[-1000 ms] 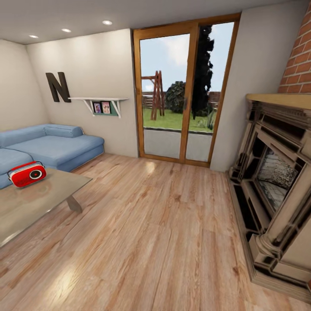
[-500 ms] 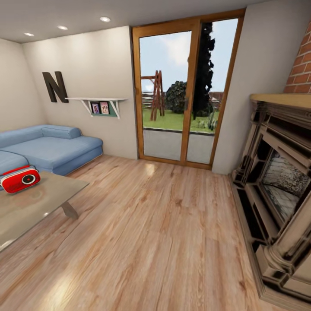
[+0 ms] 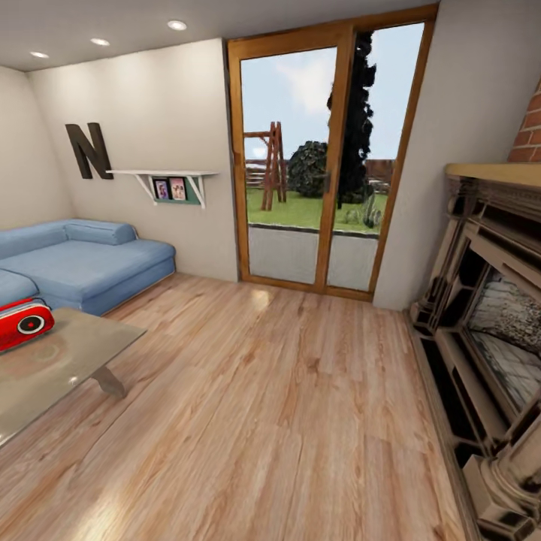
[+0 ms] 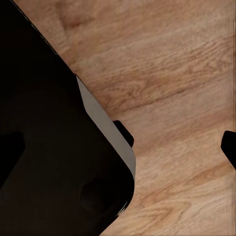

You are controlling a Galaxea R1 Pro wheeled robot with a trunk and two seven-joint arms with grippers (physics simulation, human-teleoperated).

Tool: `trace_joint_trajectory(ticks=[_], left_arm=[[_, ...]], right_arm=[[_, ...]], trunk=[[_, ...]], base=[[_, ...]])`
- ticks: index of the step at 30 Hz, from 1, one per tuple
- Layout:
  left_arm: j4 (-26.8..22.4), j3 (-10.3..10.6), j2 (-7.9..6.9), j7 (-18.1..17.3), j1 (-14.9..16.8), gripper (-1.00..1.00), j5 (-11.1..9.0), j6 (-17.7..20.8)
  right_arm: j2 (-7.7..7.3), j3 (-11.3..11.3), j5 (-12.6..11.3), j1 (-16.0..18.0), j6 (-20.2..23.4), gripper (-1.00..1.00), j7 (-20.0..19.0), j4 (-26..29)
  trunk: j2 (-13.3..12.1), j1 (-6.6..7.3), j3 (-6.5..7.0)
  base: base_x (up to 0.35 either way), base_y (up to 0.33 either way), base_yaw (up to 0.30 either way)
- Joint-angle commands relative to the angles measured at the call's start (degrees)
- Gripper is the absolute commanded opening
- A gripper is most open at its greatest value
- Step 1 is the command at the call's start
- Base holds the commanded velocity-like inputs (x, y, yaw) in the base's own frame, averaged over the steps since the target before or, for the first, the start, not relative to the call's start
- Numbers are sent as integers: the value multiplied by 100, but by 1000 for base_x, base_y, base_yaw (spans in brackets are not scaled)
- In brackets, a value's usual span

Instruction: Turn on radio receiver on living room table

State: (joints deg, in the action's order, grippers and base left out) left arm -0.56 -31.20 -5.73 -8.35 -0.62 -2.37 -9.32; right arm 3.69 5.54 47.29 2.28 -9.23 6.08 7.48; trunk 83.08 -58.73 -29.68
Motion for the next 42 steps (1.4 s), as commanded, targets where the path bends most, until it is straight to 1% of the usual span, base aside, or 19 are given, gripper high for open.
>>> trace_joint_trajectory(ticks=[1,42], left_arm=[[-1,0,0,0,0,100,0,0],[-23,9,-13,26,0,100,3,0]], right_arm=[[0,0,2,0,0,100,0,0],[-7,0,9,0,0,100,-1,1]], trunk=[[0,0,0],[0,0,0]], base=[[342,0,0],[342,0,0]])
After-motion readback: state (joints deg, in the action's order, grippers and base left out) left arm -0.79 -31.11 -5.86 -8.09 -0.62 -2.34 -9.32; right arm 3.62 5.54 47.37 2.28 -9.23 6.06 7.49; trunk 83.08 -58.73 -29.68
